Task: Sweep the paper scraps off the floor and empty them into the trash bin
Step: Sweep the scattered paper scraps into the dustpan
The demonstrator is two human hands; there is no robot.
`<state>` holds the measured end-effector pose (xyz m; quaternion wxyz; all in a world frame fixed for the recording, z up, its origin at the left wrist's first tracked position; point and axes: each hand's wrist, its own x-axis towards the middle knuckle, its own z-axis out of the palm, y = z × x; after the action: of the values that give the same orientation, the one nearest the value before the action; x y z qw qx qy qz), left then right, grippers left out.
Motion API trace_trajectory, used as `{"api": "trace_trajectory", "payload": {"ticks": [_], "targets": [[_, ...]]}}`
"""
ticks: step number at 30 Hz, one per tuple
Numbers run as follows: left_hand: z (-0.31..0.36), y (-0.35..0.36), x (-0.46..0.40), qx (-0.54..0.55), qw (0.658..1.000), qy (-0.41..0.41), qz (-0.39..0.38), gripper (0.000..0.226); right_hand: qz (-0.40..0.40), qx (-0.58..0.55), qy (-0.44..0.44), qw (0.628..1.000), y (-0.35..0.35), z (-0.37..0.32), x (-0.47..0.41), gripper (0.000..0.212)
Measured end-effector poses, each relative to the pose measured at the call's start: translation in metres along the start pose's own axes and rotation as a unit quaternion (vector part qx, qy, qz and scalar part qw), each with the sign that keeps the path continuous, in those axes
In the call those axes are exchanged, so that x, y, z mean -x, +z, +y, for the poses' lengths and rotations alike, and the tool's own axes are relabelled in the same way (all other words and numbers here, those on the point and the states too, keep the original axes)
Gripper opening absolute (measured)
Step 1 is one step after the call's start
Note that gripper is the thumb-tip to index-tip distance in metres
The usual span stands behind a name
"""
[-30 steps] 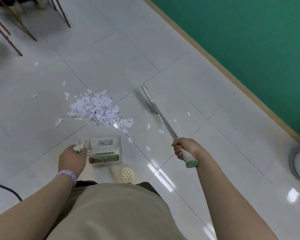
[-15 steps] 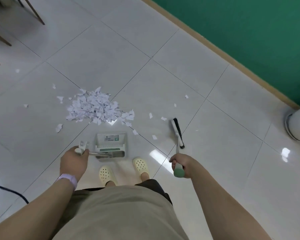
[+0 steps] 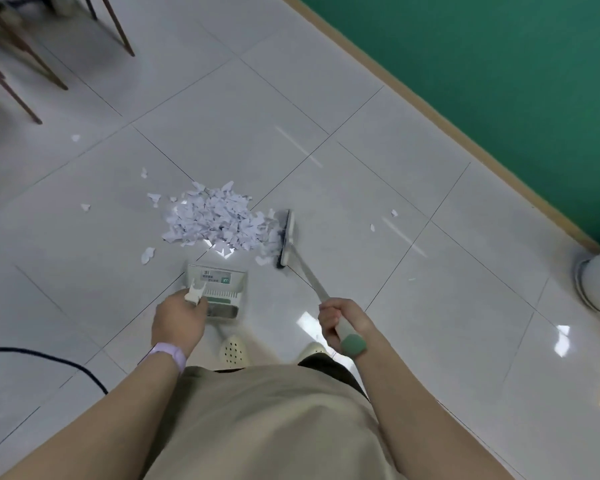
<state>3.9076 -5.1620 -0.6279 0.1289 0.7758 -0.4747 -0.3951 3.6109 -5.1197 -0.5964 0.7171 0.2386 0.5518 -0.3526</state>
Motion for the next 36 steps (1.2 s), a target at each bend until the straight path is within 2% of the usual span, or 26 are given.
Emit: {"api": "trace_trajectory", "payload": {"ticks": [2,8,12,14,21,26,31,36], "targets": [[0.011,0.005,-0.004,0.012,1.000,0.005,-0.012,0.026,-0.004,-0.019,-0.014,1.000,-0.007,-0.007,0.010,0.028],[0.063,0.033,-0.012,0.018,0.996,0.063,-0.052,0.028,0.055,-0.058,-0.092,0.992,-0.042,-0.036,0.040,0.023],[0.095,0.060,-0.003,0.039,0.995,0.074,-0.053,0.024,0.032,-0.154,-0.089,0.983,-0.100,-0.065,0.056,0.013],[0.109,0.079,0.002,0.033,0.994,0.086,-0.059,0.023,0.048,-0.179,-0.091,0.978,-0.142,-0.084,0.062,0.014],[0.165,0.159,0.018,-0.020,0.992,0.100,-0.078,0.027,0.157,-0.161,-0.115,0.968,-0.270,-0.176,0.068,0.025],[0.201,0.225,0.050,-0.054,0.993,0.076,-0.067,0.021,0.222,-0.070,-0.064,0.970,-0.330,-0.238,0.054,0.021],[0.206,0.253,0.065,-0.094,0.994,0.041,-0.027,0.026,0.163,0.143,0.010,0.976,-0.285,-0.245,0.030,0.019],[0.209,0.263,0.080,-0.098,0.995,0.012,0.025,0.031,0.081,0.193,0.082,0.974,-0.211,-0.201,0.011,0.007]]}}
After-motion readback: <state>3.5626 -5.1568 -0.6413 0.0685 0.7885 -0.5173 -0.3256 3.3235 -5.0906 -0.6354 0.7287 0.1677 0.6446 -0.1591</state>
